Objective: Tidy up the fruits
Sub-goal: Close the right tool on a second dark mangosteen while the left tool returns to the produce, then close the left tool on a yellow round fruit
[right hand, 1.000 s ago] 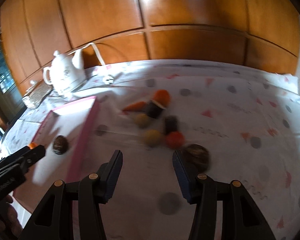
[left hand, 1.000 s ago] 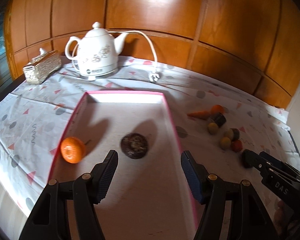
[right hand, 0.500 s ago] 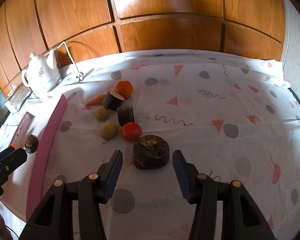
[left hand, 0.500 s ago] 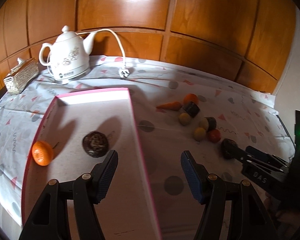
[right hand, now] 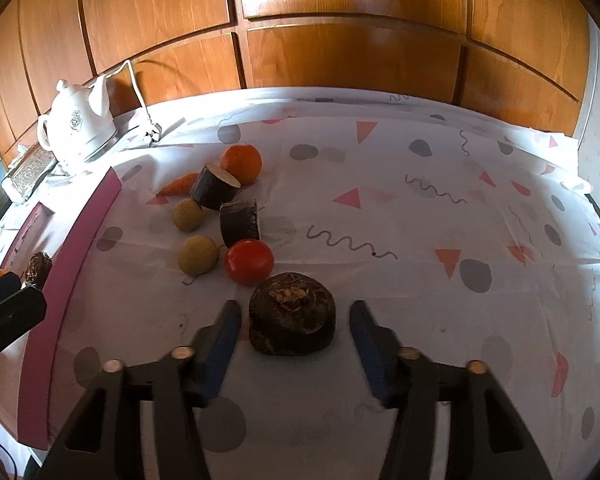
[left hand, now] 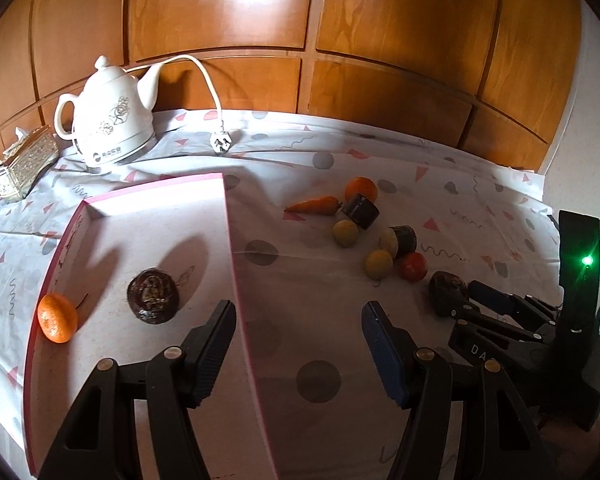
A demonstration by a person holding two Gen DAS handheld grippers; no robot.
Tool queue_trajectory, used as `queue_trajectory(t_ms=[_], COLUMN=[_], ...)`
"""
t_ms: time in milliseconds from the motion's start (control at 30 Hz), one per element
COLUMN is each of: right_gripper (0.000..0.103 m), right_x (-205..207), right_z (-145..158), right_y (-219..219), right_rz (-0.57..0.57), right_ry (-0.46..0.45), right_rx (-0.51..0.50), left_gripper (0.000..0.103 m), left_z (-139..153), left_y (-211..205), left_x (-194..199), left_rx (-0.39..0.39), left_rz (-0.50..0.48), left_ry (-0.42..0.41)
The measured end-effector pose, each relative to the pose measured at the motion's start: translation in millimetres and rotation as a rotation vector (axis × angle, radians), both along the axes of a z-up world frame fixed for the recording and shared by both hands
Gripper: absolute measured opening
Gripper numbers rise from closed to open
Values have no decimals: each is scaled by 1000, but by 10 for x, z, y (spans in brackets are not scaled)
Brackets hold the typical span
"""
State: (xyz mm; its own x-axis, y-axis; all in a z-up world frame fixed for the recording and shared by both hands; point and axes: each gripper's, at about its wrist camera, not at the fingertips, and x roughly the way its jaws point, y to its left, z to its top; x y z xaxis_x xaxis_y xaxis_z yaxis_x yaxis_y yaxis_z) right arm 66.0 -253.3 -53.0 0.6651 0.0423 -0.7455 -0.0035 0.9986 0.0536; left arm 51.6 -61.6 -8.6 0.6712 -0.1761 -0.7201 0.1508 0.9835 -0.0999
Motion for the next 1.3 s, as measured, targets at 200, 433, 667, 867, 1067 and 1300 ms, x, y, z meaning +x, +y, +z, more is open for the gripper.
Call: queue_trajectory(t_ms=[200,433,667,867,1067,1300], right_gripper=[45,45,45,46,46,46], right_x=[-11,19,15,24,15,4], right_z=[1,-18,-43,-89,-119,-125], right_y=[-39,-199,-363,-424,-487,-494], right_rz=[-18,-77,-120,-121,-137,-141], right_ry=[-14,-23,-39,-35,-29,-29], right_rx=[-42,-87,-76,-30,13,23], left_gripper=[66,66,66,66,66,65], left_z=[-54,-130,-198,-238,-272,-297], left_y=[-86,-204,-243,-339,-487,-592], left_x=[79,175,260,358,431,513], left_rx=[-1,-6,-7,-10,23,29], left_rz=[-7,-18,-15,-29,-41,-50], left_ry=[20,47,67,78,69,58])
